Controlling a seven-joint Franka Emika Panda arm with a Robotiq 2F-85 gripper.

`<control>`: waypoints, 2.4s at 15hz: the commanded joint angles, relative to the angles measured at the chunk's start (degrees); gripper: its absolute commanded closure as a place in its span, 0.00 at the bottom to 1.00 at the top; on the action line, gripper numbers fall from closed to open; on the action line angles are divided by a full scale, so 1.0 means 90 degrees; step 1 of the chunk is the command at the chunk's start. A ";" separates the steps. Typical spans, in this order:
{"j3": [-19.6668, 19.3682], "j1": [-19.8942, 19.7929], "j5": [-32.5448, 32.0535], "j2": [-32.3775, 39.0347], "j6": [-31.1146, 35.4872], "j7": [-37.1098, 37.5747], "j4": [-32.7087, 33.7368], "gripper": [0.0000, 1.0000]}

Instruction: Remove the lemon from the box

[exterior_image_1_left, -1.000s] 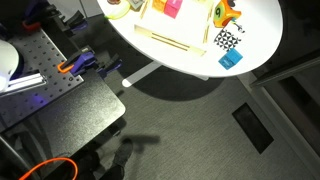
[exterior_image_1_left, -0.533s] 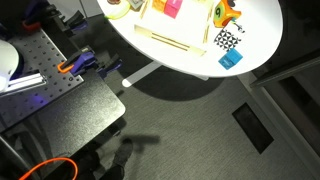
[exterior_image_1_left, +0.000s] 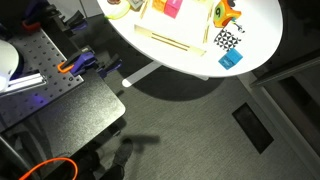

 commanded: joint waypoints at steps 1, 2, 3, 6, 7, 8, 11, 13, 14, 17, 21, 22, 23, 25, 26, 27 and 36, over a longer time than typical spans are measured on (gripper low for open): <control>-0.0017 0.0092 -0.0026 -0.0256 0.0049 0.0398 -0.0129 0.00; -0.0008 0.0105 -0.0003 -0.0325 0.0045 0.0460 -0.0162 0.00; 0.0002 0.0113 0.0023 -0.0372 0.0018 0.0493 -0.0174 0.00; 0.0041 0.0149 0.0137 -0.0555 -0.0104 0.0529 -0.0209 0.00; 0.0055 0.0161 0.0160 -0.0610 -0.0132 0.0526 -0.0220 0.00; 0.0069 0.0168 0.0209 -0.0659 -0.0176 0.0512 -0.0230 0.00; 0.0095 0.0179 0.0359 -0.0889 -0.0366 0.0478 -0.0318 0.00; 0.0106 0.0177 0.0429 -0.1084 -0.0480 0.0472 -0.0413 0.00; 0.0108 0.0178 0.0450 -0.1190 -0.0550 0.0474 -0.0461 0.00; 0.0107 0.0176 0.0443 -0.1482 -0.0746 0.0475 -0.0584 0.00; 0.0108 0.0173 0.0425 -0.1896 -0.0943 0.0432 -0.0795 0.00; 0.0106 0.0172 0.0437 -0.2005 -0.0952 0.0406 -0.0858 0.00; 0.0104 0.0170 0.0446 -0.2110 -0.0937 0.0387 -0.0930 0.00; 0.0096 0.0166 0.0468 -0.2296 -0.0899 0.0361 -0.1062 0.00; 0.0094 0.0165 0.0463 -0.2394 -0.0868 0.0358 -0.1138 0.00; 0.0091 0.0164 0.0465 -0.2484 -0.0838 0.0355 -0.1207 0.00; 0.0095 0.0162 0.0376 -0.2686 -0.0525 0.0400 -0.1431 0.00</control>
